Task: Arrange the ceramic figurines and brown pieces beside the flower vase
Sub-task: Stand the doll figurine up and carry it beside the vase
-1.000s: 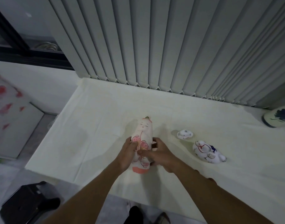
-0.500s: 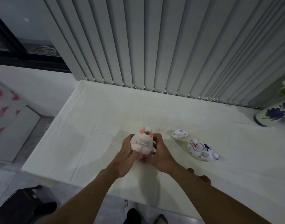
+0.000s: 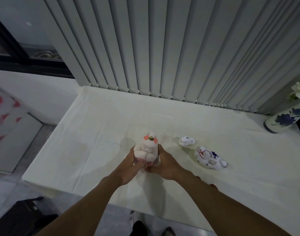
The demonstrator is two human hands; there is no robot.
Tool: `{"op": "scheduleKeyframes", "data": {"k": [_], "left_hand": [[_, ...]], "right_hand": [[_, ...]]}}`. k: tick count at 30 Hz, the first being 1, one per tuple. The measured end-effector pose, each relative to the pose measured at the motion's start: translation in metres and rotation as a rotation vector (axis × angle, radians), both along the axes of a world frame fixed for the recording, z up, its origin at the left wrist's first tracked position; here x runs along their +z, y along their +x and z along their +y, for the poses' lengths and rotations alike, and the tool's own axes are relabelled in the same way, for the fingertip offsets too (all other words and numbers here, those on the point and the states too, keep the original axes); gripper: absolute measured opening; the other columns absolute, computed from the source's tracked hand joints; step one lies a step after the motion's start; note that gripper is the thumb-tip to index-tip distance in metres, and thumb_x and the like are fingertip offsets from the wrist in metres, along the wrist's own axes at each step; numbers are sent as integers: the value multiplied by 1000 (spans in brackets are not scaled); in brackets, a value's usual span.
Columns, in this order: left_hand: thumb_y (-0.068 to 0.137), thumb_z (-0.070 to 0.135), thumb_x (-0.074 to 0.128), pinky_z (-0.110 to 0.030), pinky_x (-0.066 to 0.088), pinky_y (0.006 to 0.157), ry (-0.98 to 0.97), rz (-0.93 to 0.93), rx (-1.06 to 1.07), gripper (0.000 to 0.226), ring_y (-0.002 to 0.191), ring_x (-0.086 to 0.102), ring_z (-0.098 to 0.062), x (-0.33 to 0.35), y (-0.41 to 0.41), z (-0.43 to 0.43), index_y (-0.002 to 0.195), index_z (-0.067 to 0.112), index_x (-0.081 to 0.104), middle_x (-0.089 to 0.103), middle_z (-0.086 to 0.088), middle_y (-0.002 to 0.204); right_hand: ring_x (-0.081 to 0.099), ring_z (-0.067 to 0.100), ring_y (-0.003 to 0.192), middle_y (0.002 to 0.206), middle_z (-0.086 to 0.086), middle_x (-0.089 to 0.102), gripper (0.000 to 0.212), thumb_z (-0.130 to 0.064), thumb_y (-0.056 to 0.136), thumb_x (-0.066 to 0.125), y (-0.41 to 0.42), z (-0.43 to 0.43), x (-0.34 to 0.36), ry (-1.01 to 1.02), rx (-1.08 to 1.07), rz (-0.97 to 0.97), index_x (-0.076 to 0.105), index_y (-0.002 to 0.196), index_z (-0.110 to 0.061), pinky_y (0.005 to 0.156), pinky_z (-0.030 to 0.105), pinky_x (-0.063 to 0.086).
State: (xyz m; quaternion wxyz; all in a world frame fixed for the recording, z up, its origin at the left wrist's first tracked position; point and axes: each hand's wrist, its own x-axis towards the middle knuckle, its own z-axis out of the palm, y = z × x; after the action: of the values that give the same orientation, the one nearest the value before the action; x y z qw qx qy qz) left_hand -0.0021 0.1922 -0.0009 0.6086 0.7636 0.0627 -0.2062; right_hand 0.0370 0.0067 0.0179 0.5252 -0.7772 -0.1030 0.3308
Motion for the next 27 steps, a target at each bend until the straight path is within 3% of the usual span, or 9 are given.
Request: {"op": "scheduleKeyframes", "data": {"k": [2,5,10,14,19,22,24,27], "left_hand": [[93,5,56,-17,48,94,6,0,-1,64,125,51,-4,0,0,0,143,34,29,52,13,136],[96,9,56,-13,47,93,9,-7,0,60,125,50,0,0,-1,-2,142,36,30,51,18,136],[97,13,56,-15,46,95,45,-33,22,55,124,50,6,0,-4,-3,139,40,34,51,17,137],[97,10,57,-14,48,89,59,-44,37,52,117,53,10,4,-3,-5,128,47,39,54,19,131],[91,0,61,-18,54,82,35,-65,69,59,110,60,4,3,0,-5,125,45,43,58,9,127],[92,0,59,-16,54,81,73,-65,49,58,108,58,9,0,-2,-5,126,44,42,57,14,125],[91,-1,58,-13,53,81,131,-46,33,60,110,56,10,0,-5,-5,130,41,40,56,19,123],[85,10,57,-31,55,95,248,-27,-5,64,120,56,-9,-2,-13,0,132,48,37,57,13,129]], "right_hand": [[62,1,104,122,-4,56,76,6,80,77,0,-1,2,-14,-8,15,37,142,-14,70,7,49],[59,-22,92,115,-13,57,71,1,83,76,-1,-3,3,-1,-14,26,39,141,-15,72,0,43],[54,-22,96,113,-27,55,61,-8,85,76,-3,-8,1,-82,36,-62,45,135,-26,75,-4,37],[53,-3,103,119,-20,57,60,-20,86,75,-2,-12,6,-148,49,-103,45,138,-30,77,1,38],[51,3,109,122,-17,56,64,-27,87,75,-2,-15,8,-205,73,-93,43,142,-30,81,6,39],[56,13,120,136,-9,59,73,-39,81,78,-2,-16,9,-262,59,-87,40,143,-31,98,30,49],[54,21,127,144,-2,54,82,-45,79,77,-3,-18,9,-321,72,-96,36,147,-28,104,39,48],[39,25,143,159,1,36,91,-45,84,73,-8,-22,7,-398,116,-105,21,156,-23,112,37,38]]}}
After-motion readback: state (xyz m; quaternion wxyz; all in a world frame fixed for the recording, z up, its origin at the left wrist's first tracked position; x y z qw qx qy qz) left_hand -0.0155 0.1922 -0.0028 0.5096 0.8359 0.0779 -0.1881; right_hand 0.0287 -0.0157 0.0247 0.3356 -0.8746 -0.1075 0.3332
